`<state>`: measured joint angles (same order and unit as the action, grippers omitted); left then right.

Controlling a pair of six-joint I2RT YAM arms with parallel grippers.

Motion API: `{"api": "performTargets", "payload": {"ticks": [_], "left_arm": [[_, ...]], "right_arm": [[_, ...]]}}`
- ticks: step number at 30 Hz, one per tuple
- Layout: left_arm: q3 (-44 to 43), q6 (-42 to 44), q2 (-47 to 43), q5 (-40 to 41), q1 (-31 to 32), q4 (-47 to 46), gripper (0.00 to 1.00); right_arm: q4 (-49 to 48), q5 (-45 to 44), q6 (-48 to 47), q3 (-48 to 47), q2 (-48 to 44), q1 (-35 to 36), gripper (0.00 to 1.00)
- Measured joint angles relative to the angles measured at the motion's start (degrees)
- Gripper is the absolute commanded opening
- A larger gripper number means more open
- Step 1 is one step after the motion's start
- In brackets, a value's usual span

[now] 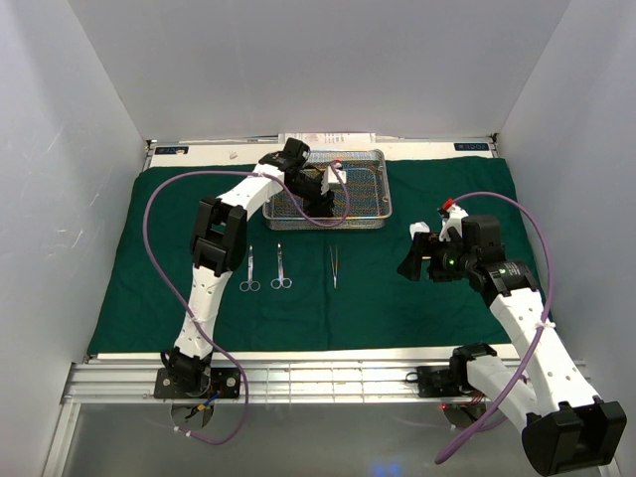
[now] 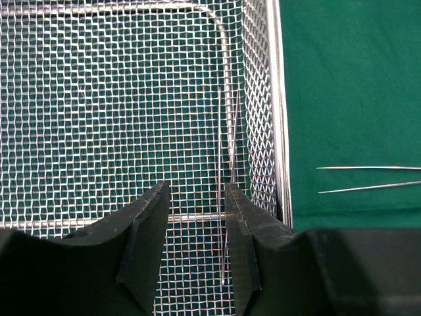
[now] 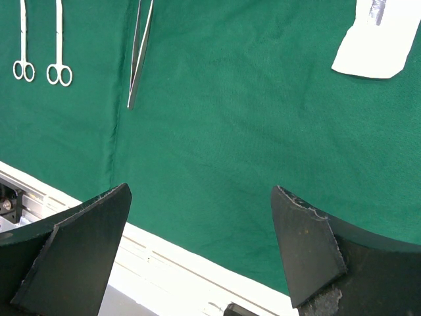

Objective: Open and lay out the surgical kit
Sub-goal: Pick up the medical item from the container.

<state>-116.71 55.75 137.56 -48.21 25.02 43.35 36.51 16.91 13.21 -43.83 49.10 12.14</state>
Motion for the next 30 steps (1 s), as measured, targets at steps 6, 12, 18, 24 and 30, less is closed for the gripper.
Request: {"api": "performTargets", "payload": {"ticks": [6,12,18,24,30], "left_arm": [[0.0,2.67,0.09,-0.87,-0.07,0.44,0.5],[-0.13,3.43,1.57,-0.79,-0.13,0.59,0.5],[-0.31,3.5,2.64,-0.92,-0.17,1.07,0.5],[-0.35,3.34,2.69,-0.72,-0.17,1.25,0.47],[-0.46,0.63,2.75,0.22,-0.15,1.38,0.29]], "right_arm": [[0.02,0.0,-0.11,0.0,0.02,0.0,0.92],[0.02,0.0,-0.13,0.0,0.02,0.0,0.92],[0.0,0.0,-0.13,0.0,0.35,0.0,0.92],[0.0,0.0,-0.13,0.02,0.52,0.0,0.92],[0.0,-0.02,-0.15,0.04,0.57,0.0,0.92]]}}
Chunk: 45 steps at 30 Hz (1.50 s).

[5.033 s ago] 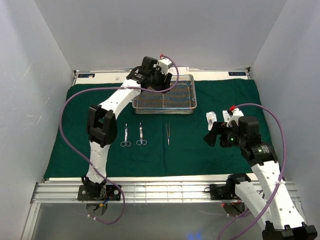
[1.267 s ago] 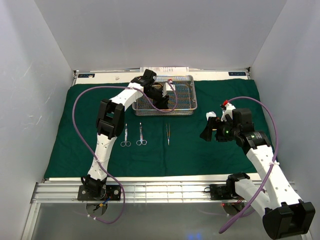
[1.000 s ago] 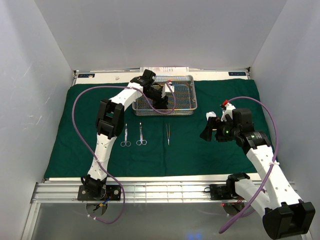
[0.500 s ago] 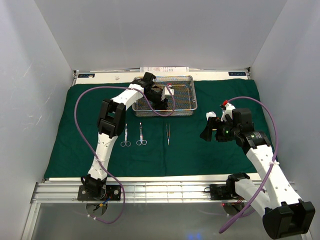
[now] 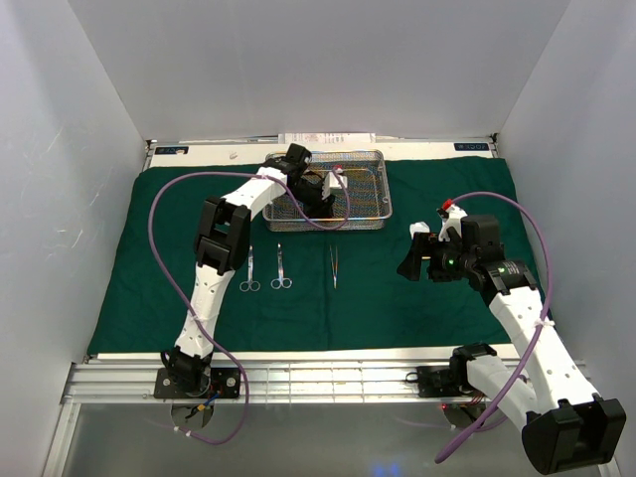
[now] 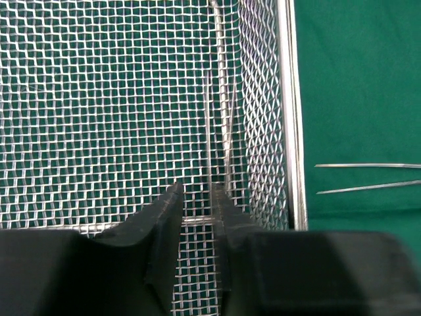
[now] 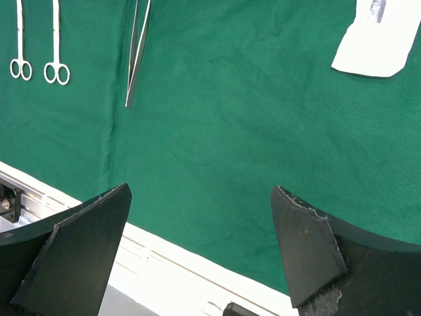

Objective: Open and lay out the surgical kit
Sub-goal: Pick up the medical item from the container.

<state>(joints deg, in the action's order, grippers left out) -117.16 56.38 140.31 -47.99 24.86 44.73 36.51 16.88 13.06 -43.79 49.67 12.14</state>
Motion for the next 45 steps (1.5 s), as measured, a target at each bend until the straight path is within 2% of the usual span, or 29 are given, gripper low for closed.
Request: {"api": "performTargets", "payload": {"ticks": [3,6,7,10,21,37,39,41,45], "left_arm": [[0.0,-2.08,0.0,0.61,0.17,-0.59,0.17],[0.0,-3.58,0.0,1.33,0.33,-2.27,0.13],[0.0,-3.98,0.0,1.42,0.35,-2.51,0.08],[0.0,-4.74,0.0,2.08,0.39,-3.87,0.0],[0.22,-7.74,-0.02,5.01,0.37,-8.33,0.0],[4.2,-22.67,-1.44,17.86,0.39,-21.7,0.0],[5.05,-23.41,-1.97,18.88,0.37,-22.34,0.1],[5.79,-23.63,-2.34,19.19,0.37,-22.82,0.16],[6.16,-23.65,-2.54,19.52,0.37,-23.28,0.19]], "right_arm": [[-0.02,0.0,0.0,0.09,0.04,0.0,0.92],[-0.02,0.0,0.0,0.09,0.11,0.0,0.92],[-0.04,0.0,0.0,0.09,0.11,0.0,0.92],[-0.04,0.0,0.0,0.09,0.11,0.0,0.92],[-0.04,-0.02,0.0,0.09,0.24,0.0,0.92],[-0.22,0.0,0.0,0.55,0.2,0.0,0.92],[-0.24,0.0,0.0,0.55,0.17,0.0,0.92],[-0.24,0.0,0.0,0.57,0.17,0.0,0.92],[-0.26,0.0,0.0,0.57,0.17,0.0,0.92]]}}
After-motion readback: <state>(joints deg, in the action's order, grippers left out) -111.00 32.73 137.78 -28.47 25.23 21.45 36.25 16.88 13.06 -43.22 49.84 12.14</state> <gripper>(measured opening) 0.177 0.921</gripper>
